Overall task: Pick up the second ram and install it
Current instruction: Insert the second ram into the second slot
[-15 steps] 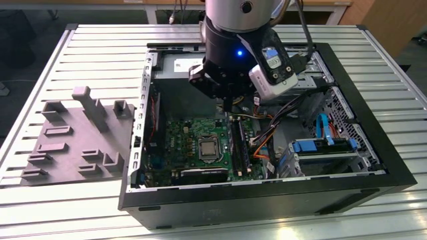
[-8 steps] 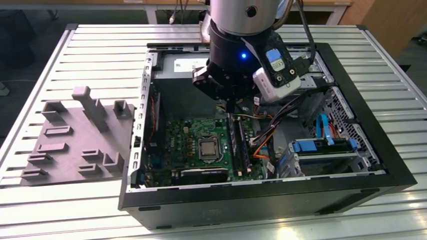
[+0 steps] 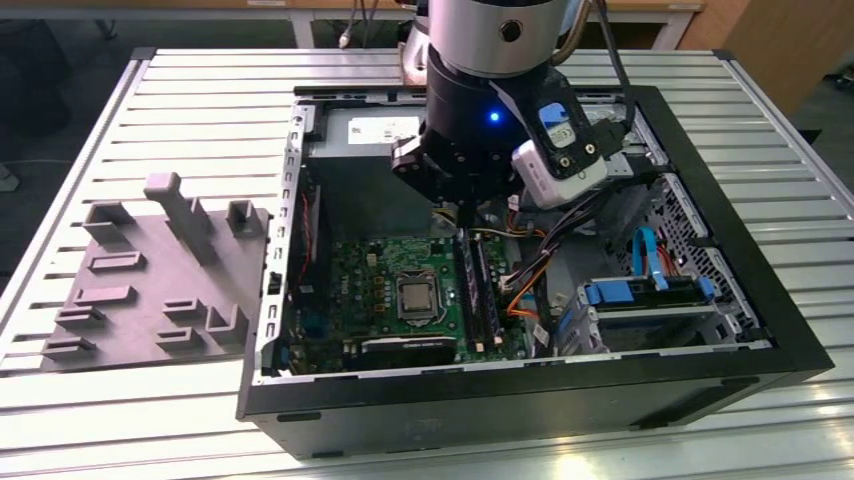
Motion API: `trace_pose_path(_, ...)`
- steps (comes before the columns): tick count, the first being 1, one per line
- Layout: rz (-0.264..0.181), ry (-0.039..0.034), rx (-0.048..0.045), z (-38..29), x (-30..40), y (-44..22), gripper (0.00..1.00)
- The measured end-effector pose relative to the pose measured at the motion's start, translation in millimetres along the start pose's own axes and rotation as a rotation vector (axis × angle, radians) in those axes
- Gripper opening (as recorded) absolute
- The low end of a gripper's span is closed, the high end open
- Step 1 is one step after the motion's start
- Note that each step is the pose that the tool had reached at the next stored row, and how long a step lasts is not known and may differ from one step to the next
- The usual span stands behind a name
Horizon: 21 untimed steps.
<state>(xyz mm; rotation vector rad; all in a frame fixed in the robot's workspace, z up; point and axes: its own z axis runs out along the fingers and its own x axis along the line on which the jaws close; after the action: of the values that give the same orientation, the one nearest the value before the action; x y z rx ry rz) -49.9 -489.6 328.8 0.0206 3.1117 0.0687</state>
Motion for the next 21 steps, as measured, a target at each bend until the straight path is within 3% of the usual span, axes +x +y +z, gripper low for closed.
trace_pose_path(21,0.0,0.0,0.0,7.4,-6.3,-0.2,0.12)
